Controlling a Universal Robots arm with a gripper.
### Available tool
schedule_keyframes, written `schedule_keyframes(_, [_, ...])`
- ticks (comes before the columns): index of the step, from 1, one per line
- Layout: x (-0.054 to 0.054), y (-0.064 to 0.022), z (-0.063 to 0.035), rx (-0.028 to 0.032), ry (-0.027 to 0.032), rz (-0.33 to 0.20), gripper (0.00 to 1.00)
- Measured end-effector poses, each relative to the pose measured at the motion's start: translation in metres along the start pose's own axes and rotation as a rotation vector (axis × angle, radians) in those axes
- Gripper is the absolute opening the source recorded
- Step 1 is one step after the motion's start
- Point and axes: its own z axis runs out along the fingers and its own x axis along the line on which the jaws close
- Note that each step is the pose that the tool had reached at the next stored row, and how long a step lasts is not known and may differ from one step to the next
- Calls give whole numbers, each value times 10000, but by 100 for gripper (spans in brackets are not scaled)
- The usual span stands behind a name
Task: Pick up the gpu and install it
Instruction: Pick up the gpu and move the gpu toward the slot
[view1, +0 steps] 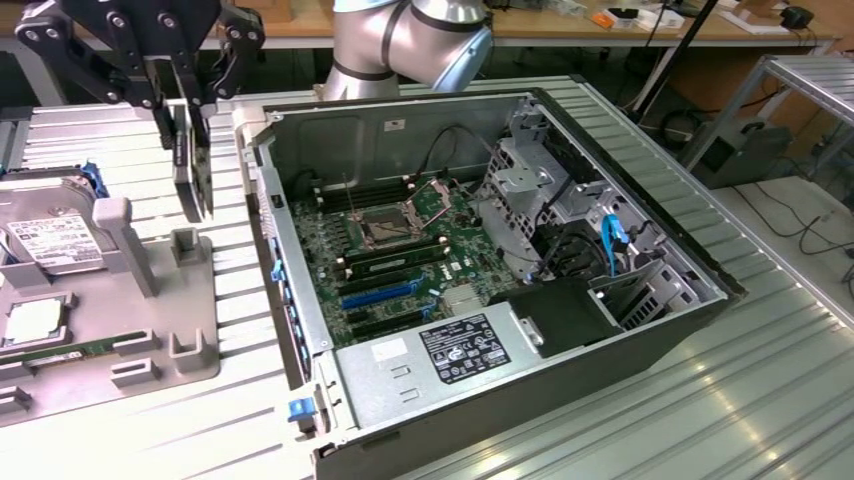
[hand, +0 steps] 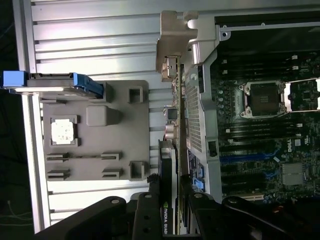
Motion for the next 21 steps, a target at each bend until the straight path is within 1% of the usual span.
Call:
schedule_keyframes(5, [-62, 5, 2, 0, 0, 0, 27])
schedule_keyframes(6, [-96, 7, 3, 0, 0, 0, 27])
schedule_keyframes(16, [-241, 18, 8, -1, 0, 0, 27])
schedule_keyframes(19, [-320, 23, 9, 1, 1, 0, 27])
schedule_keyframes(21, [-352, 26, 10, 0, 0, 1, 27])
